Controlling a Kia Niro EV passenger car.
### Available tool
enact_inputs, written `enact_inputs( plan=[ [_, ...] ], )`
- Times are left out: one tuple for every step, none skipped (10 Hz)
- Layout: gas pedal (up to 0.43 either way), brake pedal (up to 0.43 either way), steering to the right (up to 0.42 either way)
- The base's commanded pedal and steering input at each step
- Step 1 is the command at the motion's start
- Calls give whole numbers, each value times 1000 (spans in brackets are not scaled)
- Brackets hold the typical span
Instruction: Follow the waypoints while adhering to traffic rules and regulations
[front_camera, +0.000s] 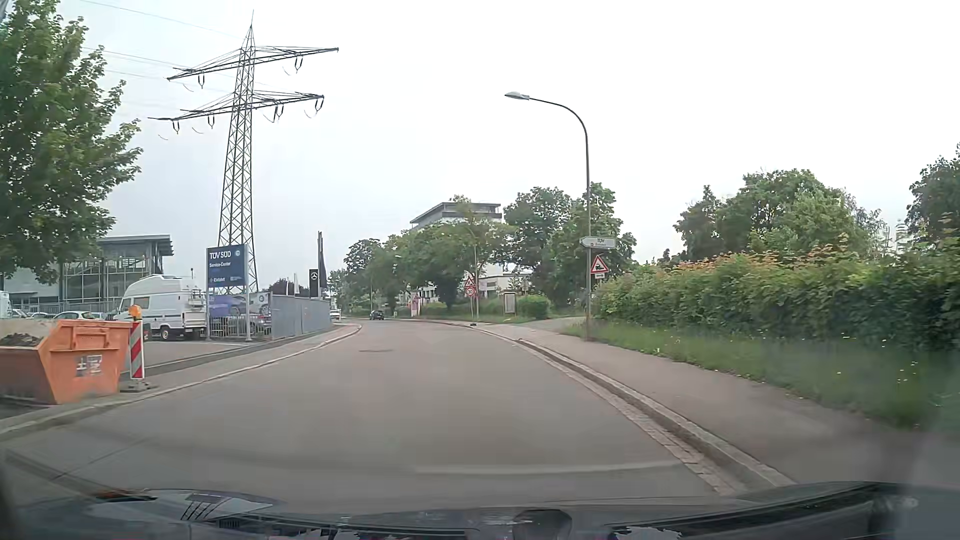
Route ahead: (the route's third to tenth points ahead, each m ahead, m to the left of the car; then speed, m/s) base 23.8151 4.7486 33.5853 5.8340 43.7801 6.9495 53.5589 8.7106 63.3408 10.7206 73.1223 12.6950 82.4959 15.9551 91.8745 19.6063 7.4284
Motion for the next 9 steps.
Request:
enact_inputs(
  plan=[
    [59,0,-20],
    [59,0,-20],
    [59,0,-20],
    [59,0,-19],
    [59,0,-20],
    [59,0,-20],
    [59,0,-20],
    [59,0,-21],
    [59,0,-22]
  ],
)
